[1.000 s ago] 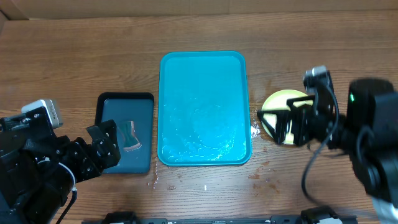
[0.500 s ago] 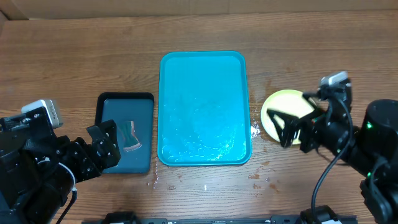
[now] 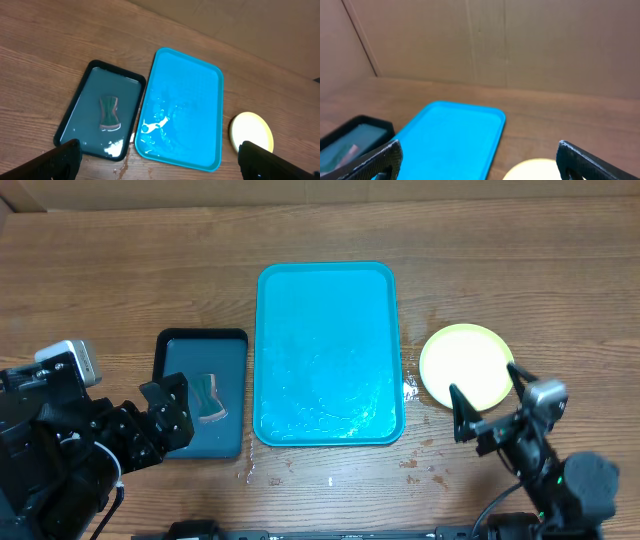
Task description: Clean dirty plates on tray and stack at the side
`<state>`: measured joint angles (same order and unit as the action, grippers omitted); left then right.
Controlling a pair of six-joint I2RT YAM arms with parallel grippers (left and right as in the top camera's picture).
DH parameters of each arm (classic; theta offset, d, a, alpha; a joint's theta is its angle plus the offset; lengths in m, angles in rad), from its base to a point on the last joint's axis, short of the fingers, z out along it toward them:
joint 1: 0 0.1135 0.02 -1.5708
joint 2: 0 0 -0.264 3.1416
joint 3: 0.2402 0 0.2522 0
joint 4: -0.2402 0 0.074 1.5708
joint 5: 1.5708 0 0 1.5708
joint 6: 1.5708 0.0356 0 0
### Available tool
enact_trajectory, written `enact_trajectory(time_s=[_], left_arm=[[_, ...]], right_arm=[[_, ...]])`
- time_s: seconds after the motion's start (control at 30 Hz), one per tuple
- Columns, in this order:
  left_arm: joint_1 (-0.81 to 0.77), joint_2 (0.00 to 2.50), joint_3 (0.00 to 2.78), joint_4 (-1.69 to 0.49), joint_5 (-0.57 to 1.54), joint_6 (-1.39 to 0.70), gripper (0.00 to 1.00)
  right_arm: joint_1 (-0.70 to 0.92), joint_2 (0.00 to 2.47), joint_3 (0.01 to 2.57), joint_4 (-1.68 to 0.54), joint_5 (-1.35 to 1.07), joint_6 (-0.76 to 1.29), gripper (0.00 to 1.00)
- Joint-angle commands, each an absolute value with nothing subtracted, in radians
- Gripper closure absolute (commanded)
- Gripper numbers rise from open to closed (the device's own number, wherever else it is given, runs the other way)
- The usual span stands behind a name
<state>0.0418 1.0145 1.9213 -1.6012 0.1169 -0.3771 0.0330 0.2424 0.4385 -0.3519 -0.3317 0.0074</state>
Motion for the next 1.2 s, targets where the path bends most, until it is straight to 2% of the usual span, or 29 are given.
enact_trajectory(time_s=[0.0,0.2,0.43,1.17], left_arm=[[0.046,1.014,1.925,-1.6,0.123,-0.366,0.0],[0.046,1.014,1.925,-1.6,0.123,-0.366,0.0],[0.046,1.014,1.925,-1.6,0.123,-0.366,0.0],[0.046,1.014,1.925,-1.6,0.123,-0.366,0.0]], right_arm=[[-0.001,0.075,0.316,-0.338,-0.352,0.007,0.01],[-0.009,0.005,0.187,-0.278,-0.331,0.043,0.0],[-0.007,0.002,0.007,-0.009,-0.298,0.055,0.0],[-0.009,0.004,0.008,-0.057,-0.281,0.056,0.0]])
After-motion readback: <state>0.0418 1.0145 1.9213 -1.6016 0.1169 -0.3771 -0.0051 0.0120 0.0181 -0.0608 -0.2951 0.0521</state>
